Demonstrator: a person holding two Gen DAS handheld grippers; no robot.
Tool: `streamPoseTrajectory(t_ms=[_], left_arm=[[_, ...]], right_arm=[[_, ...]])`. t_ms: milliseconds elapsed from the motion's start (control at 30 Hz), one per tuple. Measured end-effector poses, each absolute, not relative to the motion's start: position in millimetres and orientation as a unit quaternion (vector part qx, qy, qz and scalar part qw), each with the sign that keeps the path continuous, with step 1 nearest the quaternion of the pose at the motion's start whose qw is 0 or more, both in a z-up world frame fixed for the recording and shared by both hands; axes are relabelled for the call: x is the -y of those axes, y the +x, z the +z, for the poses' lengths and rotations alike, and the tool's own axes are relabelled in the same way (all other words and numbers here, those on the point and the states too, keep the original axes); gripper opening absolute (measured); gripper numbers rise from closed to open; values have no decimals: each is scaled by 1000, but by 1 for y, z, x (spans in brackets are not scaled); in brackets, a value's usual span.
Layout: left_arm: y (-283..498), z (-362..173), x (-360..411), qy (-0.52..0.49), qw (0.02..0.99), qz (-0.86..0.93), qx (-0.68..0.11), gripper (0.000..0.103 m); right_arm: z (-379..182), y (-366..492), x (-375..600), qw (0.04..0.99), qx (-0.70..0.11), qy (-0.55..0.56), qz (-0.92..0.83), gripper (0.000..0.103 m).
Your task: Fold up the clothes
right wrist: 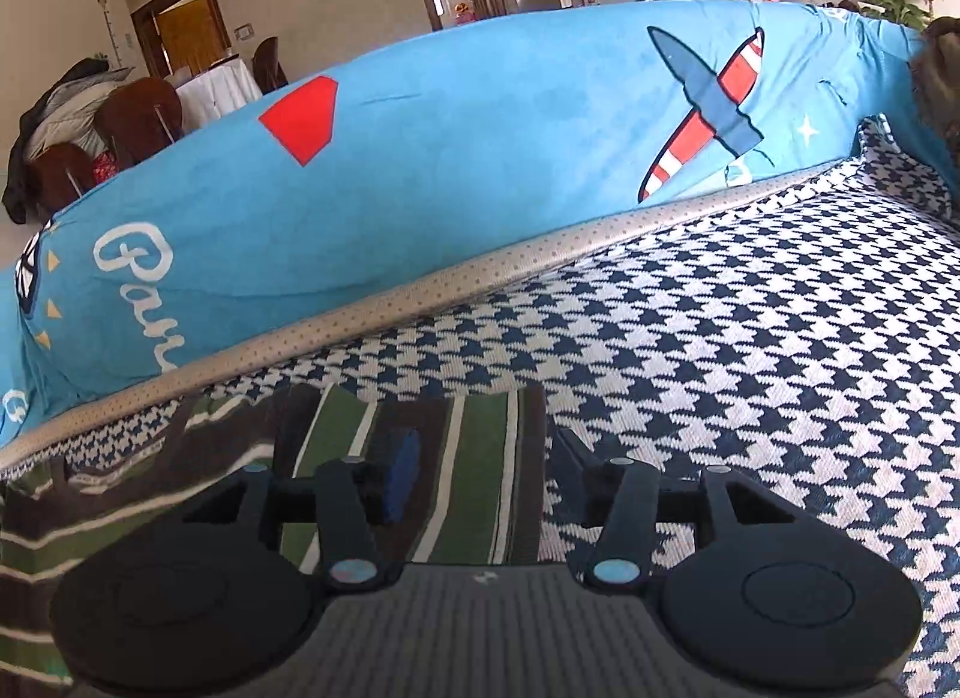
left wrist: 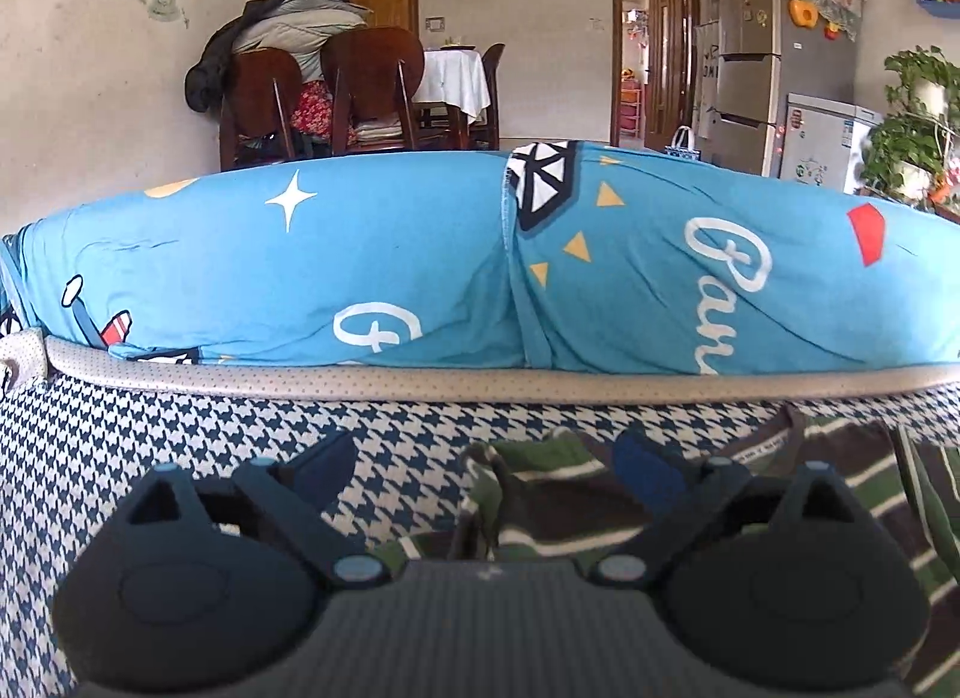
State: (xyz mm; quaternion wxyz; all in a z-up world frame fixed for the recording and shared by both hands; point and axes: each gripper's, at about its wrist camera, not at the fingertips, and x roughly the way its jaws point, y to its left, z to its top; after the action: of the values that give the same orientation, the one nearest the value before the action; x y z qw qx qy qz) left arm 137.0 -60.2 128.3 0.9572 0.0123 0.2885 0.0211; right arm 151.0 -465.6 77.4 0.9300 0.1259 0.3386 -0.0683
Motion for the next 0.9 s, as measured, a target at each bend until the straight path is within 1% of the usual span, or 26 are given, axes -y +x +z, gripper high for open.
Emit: streamPoseTrajectory(t_ms=[67,200,233,300,333,367,400,433,467,567,800,900], left_arm=[[120,128,63,17,957,17,-290,100],[99,125,69,19,953,7,-301,101],[98,124,72,23,953,2,-303,101],[98,124,77,35,953,-5,-301,101],[99,124,79,41,953,-7,-299,101],[100,124,81,43,953,-8,-299,101],[101,124,83,43,953,-10,-301,101],[102,124,84,41,952,-13,-303,101],[102,124,84,40,951,-15,-305,101],[103,122,86,45,950,-18,-309,101],[104,118,87,42,945,-25,-323,101],[106,116,87,38,942,-27,-331,101]], right_arm=[[69,152,462,927,-351,113,-64,49],[61,153,452,933,-344,84,-57,50],[60,153,449,935,-342,79,-58,49],[59,154,445,936,-340,71,-60,44],[60,155,443,937,-339,68,-58,38],[60,155,441,937,-338,67,-55,28],[60,156,440,938,-338,66,-50,22],[61,156,437,938,-338,63,-46,11],[62,156,435,938,-339,57,-47,9],[65,155,432,938,-339,51,-58,8],[89,142,443,943,-309,39,-115,7],[80,141,452,935,-324,48,-135,7]])
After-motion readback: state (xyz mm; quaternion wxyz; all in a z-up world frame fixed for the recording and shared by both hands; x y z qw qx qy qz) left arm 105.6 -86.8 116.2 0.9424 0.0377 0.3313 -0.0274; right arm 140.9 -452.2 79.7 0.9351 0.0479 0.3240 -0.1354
